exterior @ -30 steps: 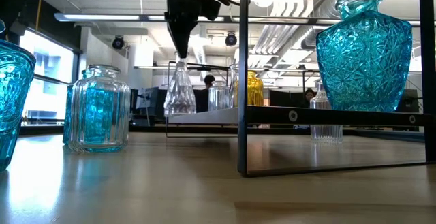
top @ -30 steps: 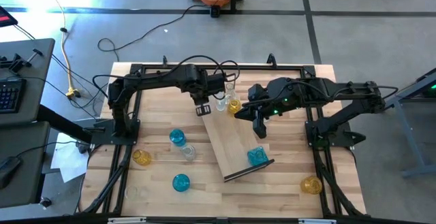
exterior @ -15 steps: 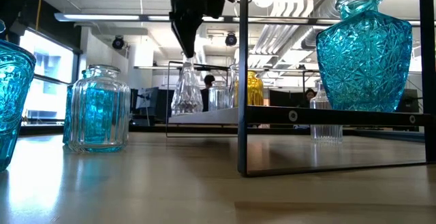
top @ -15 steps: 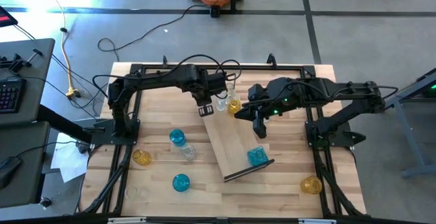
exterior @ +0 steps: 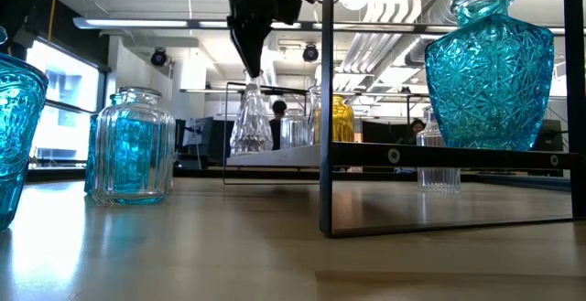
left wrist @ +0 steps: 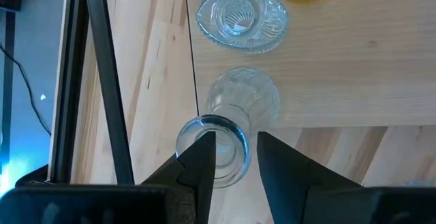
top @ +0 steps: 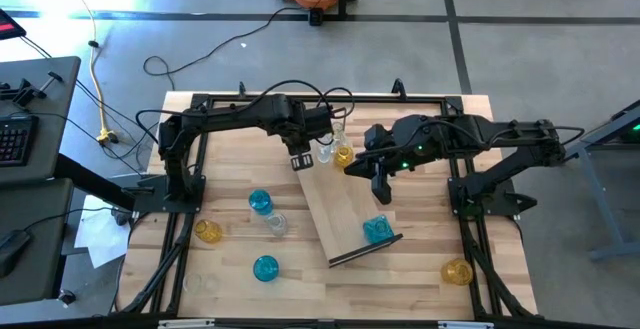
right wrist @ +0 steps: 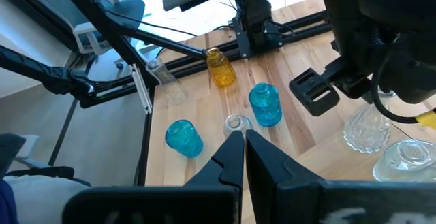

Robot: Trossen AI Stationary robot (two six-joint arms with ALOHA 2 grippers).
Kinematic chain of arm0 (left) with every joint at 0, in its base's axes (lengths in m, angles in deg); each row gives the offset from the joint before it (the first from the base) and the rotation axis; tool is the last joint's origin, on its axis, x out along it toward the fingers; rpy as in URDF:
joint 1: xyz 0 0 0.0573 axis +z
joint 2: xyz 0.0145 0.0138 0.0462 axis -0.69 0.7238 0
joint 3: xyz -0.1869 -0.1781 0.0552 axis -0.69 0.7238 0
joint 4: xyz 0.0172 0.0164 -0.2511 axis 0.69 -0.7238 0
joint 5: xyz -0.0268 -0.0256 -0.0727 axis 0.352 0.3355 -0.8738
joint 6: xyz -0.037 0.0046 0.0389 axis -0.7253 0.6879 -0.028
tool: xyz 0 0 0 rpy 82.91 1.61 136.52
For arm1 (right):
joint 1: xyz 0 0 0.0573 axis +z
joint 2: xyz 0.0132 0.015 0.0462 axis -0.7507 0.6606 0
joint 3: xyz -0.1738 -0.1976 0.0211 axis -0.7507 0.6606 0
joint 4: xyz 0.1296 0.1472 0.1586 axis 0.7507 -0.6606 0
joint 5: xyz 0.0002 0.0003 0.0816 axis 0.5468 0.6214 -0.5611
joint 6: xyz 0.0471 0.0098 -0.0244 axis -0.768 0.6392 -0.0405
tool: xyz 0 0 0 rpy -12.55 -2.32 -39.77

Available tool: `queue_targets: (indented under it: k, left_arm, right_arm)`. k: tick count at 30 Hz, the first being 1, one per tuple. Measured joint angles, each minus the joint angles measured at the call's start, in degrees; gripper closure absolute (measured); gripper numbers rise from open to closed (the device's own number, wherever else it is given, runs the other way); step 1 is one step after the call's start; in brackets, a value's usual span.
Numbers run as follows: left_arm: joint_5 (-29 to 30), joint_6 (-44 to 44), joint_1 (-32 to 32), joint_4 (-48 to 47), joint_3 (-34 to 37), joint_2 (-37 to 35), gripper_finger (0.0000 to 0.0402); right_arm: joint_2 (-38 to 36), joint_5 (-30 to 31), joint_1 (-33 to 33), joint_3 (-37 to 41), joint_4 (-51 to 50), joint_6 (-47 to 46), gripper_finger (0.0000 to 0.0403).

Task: Sort vases onto shelf
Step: Put the transparent crystal vase on the shelf aligned with the other transparent crystal vases

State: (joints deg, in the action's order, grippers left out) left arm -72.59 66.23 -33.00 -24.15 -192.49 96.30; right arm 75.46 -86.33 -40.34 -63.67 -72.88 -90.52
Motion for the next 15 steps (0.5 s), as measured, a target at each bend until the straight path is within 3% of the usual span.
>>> queue_targets:
  k: [6, 15]
  left_arm:
    - [0.0, 0.6, 0.0, 0.0, -4.1, 0.0, 0.03]
    - [0.2, 2.0, 0.0, -1.9, -16.0, -0.1, 0.03]
  right_arm:
    - [0.0, 0.0, 0.0, 0.0, 0.0, 0.0, 0.0402]
    - [0.0, 0.0, 0.0, 0.0, 0.0, 0.1, 0.0402]
